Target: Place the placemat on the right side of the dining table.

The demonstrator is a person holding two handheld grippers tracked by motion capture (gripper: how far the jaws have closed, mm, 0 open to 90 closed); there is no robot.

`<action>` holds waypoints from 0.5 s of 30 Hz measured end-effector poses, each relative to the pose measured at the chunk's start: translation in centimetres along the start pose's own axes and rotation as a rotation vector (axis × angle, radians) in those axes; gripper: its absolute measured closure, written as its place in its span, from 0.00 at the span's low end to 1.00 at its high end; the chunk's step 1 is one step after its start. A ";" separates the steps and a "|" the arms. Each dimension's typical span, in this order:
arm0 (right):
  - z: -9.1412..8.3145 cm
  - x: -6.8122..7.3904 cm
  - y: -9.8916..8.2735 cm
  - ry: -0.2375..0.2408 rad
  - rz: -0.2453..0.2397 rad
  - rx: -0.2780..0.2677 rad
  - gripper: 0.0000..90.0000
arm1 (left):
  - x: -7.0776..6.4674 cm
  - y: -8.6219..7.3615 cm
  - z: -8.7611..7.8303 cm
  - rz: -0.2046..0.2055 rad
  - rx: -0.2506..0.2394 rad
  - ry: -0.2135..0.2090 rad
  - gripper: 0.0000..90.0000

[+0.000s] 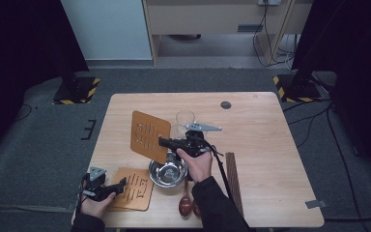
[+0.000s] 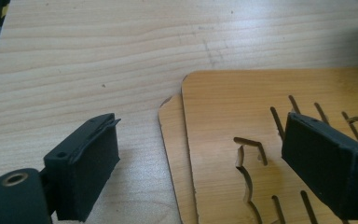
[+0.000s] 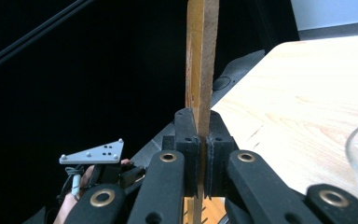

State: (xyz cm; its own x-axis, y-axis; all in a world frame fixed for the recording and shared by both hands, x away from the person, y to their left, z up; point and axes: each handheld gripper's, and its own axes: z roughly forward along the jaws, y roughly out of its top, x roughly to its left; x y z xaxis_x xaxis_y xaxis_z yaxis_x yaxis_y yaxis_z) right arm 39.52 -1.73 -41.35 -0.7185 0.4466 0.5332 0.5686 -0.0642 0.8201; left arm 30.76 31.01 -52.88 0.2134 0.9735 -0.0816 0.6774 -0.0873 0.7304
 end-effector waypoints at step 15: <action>-2.0 -0.7 1.4 -0.034 0.003 -0.068 0.97 | 0.3 -0.3 0.4 -0.005 -0.002 -0.014 0.08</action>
State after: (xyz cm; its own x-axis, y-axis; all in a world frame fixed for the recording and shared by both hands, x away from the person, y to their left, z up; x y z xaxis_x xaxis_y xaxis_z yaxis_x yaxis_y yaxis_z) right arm 40.02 -3.88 -40.11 -0.7021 0.4765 0.5292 0.5416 -0.1252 0.8313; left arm 30.90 31.26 -53.39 0.2193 0.9711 -0.0947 0.6772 -0.0817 0.7313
